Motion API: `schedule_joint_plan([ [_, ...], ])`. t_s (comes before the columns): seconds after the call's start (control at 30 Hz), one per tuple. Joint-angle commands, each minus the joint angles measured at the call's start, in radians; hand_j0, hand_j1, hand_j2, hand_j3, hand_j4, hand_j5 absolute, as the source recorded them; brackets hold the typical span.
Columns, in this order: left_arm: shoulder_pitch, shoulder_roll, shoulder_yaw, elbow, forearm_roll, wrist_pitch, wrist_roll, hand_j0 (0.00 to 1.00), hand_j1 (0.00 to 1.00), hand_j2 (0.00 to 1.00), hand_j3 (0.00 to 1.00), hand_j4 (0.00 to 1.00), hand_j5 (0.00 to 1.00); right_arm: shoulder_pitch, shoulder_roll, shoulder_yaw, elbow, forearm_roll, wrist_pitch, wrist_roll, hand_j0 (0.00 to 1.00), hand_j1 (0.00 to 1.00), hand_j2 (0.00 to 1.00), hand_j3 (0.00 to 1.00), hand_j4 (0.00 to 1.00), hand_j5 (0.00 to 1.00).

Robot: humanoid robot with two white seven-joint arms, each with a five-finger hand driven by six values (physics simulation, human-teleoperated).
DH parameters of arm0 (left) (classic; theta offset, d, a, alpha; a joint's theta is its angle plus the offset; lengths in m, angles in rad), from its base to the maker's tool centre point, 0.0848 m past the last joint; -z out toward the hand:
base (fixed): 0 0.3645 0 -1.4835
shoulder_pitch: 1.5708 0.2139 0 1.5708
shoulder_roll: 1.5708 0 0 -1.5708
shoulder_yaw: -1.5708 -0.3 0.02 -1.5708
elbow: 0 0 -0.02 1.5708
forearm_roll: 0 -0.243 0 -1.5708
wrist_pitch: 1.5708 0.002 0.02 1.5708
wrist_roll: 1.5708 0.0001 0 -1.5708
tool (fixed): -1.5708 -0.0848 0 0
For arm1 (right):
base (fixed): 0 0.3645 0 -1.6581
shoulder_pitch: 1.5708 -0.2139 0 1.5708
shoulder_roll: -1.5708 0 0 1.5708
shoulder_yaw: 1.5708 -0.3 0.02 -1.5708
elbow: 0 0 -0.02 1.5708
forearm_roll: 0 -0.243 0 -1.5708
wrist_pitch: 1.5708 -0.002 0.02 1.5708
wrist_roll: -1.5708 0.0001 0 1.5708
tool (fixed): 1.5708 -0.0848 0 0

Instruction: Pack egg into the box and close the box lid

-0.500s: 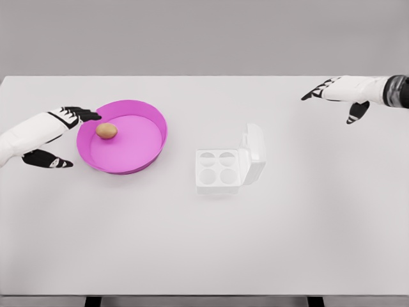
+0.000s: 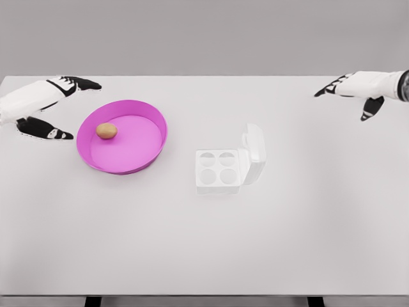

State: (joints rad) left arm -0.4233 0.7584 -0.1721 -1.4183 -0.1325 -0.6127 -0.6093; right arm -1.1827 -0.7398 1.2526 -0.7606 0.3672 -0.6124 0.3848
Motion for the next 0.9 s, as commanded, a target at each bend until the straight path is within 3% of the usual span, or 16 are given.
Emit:
schedule_joint_plan([
  [0.0, -0.006, -0.021, -0.058, 0.019, 0.010, 0.002, -0.002, 0.93, 0.93, 0.93, 0.93, 0.93, 0.93, 0.002, -0.006, -0.018, 0.004, -0.005, 0.002, 0.008, 1.00, 1.00, 1.00, 1.00, 1.00, 1.00],
  [0.03, -0.041, -0.019, -0.101, 0.038, 0.010, 0.002, -0.002, 0.93, 0.93, 0.93, 0.93, 0.93, 0.93, 0.002, -0.006, -0.018, 0.006, -0.004, 0.002, 0.008, 1.00, 1.00, 1.00, 1.00, 1.00, 1.00],
  [0.13, -0.057, -0.022, -0.142, 0.032, 0.008, 0.002, -0.002, 0.93, 0.93, 0.93, 0.93, 0.93, 0.93, 0.005, -0.007, -0.018, 0.009, -0.010, 0.002, 0.005, 1.00, 1.00, 1.00, 1.00, 1.00, 1.00],
  [0.17, -0.072, -0.031, -0.171, 0.029, 0.010, 0.002, -0.002, 0.93, 0.93, 0.93, 0.93, 0.93, 0.93, 0.009, -0.036, -0.018, 0.006, -0.010, 0.002, 0.005, 1.00, 1.00, 1.00, 1.00, 1.00, 1.00],
  [0.3, -0.088, -0.051, -0.172, -0.019, 0.014, 0.002, -0.002, 0.93, 0.93, 0.93, 0.93, 0.93, 0.93, 0.014, -0.038, -0.015, -0.101, -0.002, 0.002, 0.009, 1.00, 1.00, 1.00, 1.00, 1.00, 1.00],
  [0.43, -0.081, -0.053, -0.172, -0.109, 0.013, 0.303, -0.002, 0.93, 0.93, 0.93, 0.93, 0.93, 0.93, 0.015, -0.049, -0.016, -0.124, -0.002, 0.002, 0.009, 1.00, 1.00, 1.00, 1.00, 1.00, 1.00],
  [0.57, -0.080, -0.077, -0.172, -0.145, 0.007, 0.550, -0.002, 0.94, 0.94, 0.94, 0.94, 0.94, 0.94, 0.015, -0.075, -0.021, -0.124, -0.007, 0.002, 0.009, 1.00, 1.00, 1.00, 1.00, 1.00, 1.00],
  [0.67, -0.080, -0.077, -0.175, -0.145, 0.007, 0.608, -0.002, 0.94, 0.94, 0.94, 0.94, 0.94, 0.94, 0.017, -0.078, -0.021, -0.134, -0.004, 0.002, 0.009, 1.00, 1.00, 1.00, 1.00, 1.00, 1.00],
  [0.87, -0.078, -0.080, -0.195, -0.142, -0.006, 0.610, -0.002, 0.92, 0.92, 0.92, 0.92, 0.92, 0.92, 0.017, -0.158, -0.021, -0.272, -0.002, 0.002, 0.009, 1.00, 1.00, 1.00, 1.00, 1.00, 1.00],
])
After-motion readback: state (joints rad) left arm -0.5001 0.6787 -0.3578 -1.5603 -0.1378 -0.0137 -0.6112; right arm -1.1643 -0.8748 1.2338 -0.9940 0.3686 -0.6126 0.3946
